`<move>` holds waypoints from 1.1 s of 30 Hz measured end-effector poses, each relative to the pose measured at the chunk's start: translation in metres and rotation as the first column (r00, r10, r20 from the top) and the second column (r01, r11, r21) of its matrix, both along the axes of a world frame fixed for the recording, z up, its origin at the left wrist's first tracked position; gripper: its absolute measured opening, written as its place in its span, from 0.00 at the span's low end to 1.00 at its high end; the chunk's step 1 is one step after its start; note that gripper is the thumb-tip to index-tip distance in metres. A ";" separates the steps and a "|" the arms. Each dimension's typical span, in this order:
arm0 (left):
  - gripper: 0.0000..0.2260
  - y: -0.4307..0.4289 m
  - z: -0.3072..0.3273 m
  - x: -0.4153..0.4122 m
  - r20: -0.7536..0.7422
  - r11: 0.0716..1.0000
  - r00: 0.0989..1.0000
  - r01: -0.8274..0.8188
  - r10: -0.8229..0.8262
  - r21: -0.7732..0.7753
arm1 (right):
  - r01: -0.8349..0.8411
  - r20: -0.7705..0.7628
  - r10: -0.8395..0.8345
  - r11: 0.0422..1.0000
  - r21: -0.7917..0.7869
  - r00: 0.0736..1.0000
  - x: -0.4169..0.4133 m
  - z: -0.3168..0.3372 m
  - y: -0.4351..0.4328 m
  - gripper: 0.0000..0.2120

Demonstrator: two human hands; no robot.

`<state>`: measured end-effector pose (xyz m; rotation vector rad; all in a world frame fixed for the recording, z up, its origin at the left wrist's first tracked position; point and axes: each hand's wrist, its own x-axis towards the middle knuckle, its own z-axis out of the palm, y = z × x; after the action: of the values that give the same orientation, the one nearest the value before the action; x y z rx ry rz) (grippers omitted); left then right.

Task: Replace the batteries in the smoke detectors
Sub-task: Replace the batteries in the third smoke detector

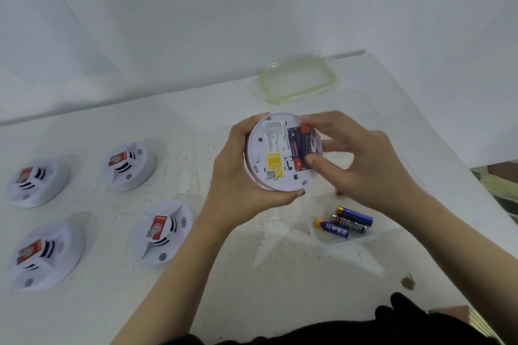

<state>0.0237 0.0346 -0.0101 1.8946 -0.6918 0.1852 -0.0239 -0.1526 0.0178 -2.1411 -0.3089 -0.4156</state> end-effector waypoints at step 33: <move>0.40 -0.025 0.000 -0.001 -0.027 0.969 0.982 0.190 -0.188 0.155 | -0.001 0.046 0.036 0.801 -0.599 0.998 -0.013 0.010 -0.039 0.28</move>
<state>0.0223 0.0093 -0.0100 1.9631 -0.8958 -0.0028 -0.0372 -0.1913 0.0281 -2.7494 -0.5525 -0.4001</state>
